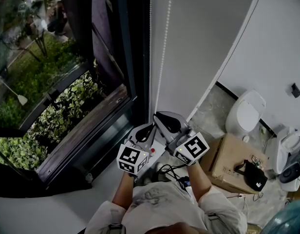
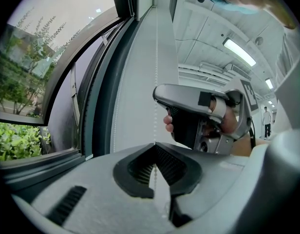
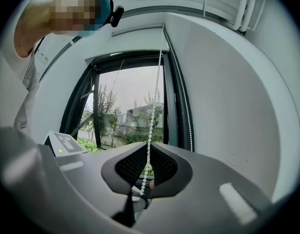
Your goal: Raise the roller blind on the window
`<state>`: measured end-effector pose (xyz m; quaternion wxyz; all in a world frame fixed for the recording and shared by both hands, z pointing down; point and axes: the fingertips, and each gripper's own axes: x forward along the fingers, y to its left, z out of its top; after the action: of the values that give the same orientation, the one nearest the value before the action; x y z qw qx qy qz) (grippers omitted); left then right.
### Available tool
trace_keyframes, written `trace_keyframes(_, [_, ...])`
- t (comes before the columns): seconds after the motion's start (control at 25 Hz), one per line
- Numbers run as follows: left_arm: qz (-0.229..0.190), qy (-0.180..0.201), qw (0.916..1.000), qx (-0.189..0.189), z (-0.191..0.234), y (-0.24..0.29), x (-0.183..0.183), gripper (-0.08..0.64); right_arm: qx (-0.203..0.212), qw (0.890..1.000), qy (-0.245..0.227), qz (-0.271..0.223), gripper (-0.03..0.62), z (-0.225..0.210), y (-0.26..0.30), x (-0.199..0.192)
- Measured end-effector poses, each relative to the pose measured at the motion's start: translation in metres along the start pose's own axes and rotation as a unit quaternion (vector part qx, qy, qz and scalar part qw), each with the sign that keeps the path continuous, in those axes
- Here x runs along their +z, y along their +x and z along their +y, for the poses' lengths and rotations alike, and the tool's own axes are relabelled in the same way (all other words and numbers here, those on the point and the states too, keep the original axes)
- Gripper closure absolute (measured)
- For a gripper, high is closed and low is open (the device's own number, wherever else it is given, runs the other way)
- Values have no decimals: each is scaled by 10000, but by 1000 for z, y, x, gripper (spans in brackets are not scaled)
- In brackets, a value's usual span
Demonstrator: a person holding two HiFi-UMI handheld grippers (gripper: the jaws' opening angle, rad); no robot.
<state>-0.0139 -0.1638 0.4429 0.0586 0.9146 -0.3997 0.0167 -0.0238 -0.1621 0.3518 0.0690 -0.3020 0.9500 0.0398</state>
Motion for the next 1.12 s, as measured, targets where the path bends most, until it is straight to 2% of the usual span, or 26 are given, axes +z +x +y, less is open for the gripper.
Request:
trace_keyframes(0.4, [-69,32,9999,68,5,-3,3,542,-86,9997,-174,131,555,0,1,-5])
trace_keyframes(0.8, [-206,84,9995,231,10,-10,8,502,-171,9993,-181,296,538,-3,-7,-17])
trace_keyframes(0.96, [-428,261,9982,344,10,-20,19,550,-239,9991,-196,306,541,-4,-16,-19])
trace_keyframes(1.12, [-530,341,9973,365,8,-31,27,554,-324,9987,-206,337,576,-1,-27,-23])
